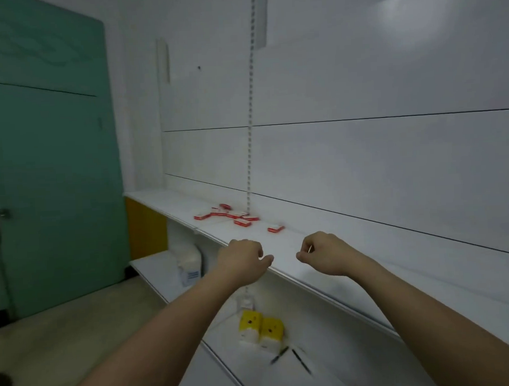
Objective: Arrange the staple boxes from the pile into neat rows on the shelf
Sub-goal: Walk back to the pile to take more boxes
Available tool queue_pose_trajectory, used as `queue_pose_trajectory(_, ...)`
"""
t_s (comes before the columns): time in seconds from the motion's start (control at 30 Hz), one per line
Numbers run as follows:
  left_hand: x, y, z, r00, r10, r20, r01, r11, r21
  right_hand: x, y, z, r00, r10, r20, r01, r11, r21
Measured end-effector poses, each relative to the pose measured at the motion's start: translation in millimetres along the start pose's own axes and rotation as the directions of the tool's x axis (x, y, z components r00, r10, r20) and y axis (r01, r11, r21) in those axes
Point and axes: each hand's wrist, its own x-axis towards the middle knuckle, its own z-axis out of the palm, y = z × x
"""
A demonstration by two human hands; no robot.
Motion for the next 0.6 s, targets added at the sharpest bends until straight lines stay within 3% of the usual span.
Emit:
queue_pose_trajectory(0.3, 96, -117, 35, 0.995, -0.095, 0.005, 0.094, 0.994, 0.056, 163, -52, 77, 0.997, -0.07, 0.029, 0.07, 0.998, 0.01)
queue_pose_trajectory(0.5, 194, -198, 53, 0.972, -0.181, 0.152, 0.158, 0.976, 0.148, 299, -55, 118, 0.995, -0.085, 0.061, 0.079, 0.991, 0.104)
queue_pose_trajectory(0.6, 252, -238, 44, 0.973, -0.197, 0.119, 0.184, 0.976, 0.116, 360, -55, 125, 0.996, -0.075, 0.042, 0.069, 0.989, 0.132)
